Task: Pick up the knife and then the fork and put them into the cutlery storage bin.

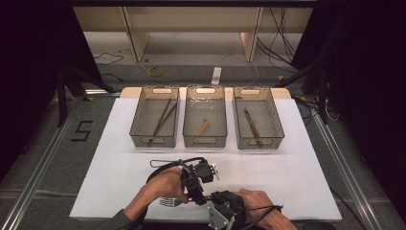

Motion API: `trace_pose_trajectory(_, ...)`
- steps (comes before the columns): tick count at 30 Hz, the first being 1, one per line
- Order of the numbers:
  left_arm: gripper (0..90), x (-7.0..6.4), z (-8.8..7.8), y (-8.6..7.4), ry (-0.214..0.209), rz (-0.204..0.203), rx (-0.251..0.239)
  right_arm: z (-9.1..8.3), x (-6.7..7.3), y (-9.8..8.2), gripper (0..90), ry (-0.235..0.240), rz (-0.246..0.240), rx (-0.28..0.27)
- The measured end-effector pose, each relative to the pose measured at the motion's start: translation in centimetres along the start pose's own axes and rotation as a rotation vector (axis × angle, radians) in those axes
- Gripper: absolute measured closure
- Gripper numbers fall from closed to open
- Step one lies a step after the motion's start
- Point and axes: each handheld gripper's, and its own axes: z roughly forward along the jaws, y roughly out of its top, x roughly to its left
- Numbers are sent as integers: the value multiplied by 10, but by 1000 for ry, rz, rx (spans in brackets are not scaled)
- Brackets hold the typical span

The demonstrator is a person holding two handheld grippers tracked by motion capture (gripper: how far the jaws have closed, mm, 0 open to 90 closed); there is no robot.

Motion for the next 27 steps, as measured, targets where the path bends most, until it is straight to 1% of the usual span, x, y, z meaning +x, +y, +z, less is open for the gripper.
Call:
trace_pose_trajectory(2, 415, 4, -4, -3, 10, -21, -16, -1, -2, -1, 774, -1, 11, -3)
trace_pose_trajectory(3, 381, 6, -5, -4, 10, -30, -24, -2, -3, -2, 774, 3, 17, 2)
trace_pose_trajectory(4, 348, 8, -7, -5, 8, -33, -31, -1, -4, -3, 774, -4, 20, -3)
trace_pose_trajectory(6, 302, 11, -10, -9, 7, -54, -50, -2, -5, -6, 774, -8, 42, 5)
trace_pose_trajectory(7, 282, 13, -12, -11, 17, -56, -62, -2, -7, -8, 774, -8, 53, 8)
trace_pose_trajectory(8, 270, 15, -15, -12, 31, -68, -80, -1, -8, -11, 774, -10, 62, 5)
trace_pose_trajectory(9, 259, 17, -17, -14, 39, -87, -98, -2, -10, -14, 774, -5, 56, 14)
trace_pose_trajectory(10, 251, 19, -19, -16, 45, -93, -109, -1, -12, -16, 774, -14, 50, 12)
trace_pose_trajectory(12, 237, 22, -22, -20, 59, -107, -127, -1, -13, -20, 774, -17, 72, 26)
trace_pose_trajectory(13, 232, 24, -24, -22, 65, -112, -137, -1, -15, -23, 774, -15, 66, 34)
trace_pose_trajectory(14, 227, 25, -26, -24, 70, -118, -151, -1, -17, -26, 774, -20, 81, 38)
trace_pose_trajectory(15, 222, 26, -28, -26, 77, -127, -165, 0, -19, -29, 774, -13, 84, 28)
trace_pose_trajectory(16, 218, 27, -30, -28, 85, -132, -178, -2, -21, -33, 774, -22, 99, 41)
trace_pose_trajectory(17, 215, 28, -32, -30, 100, -144, -204, -2, -22, -35, 774, -29, 140, 51)
trace_pose_trajectory(18, 209, 30, -34, -32, 111, -151, -227, -3, -24, -37, 774, -34, 165, 55)
trace_pose_trajectory(20, 200, 32, -38, -37, 128, -168, -283, -5, -29, -43, 774, -43, 194, 72)
trace_pose_trajectory(21, 195, 33, -40, -40, 136, -180, -304, -5, -32, -47, 774, -51, 204, 70)
trace_pose_trajectory(22, 191, 33, -42, -42, 148, -193, -325, -6, -35, -50, 774, -50, 238, 73)
trace_pose_trajectory(23, 189, 34, -43, -44, 153, -202, -344, -6, -38, -53, 774, -54, 264, 74)
trace_pose_trajectory(24, 188, 34, -45, -47, 158, -205, -360, -7, -41, -56, 774, -56, 293, 78)
trace_pose_trajectory(26, 183, 34, -46, -51, 175, -228, -408, -8, -48, -63, 774, -76, 341, 82)
trace_pose_trajectory(27, 182, 35, -46, -53, 177, -233, -428, -9, -51, -66, 774, -81, 369, 85)
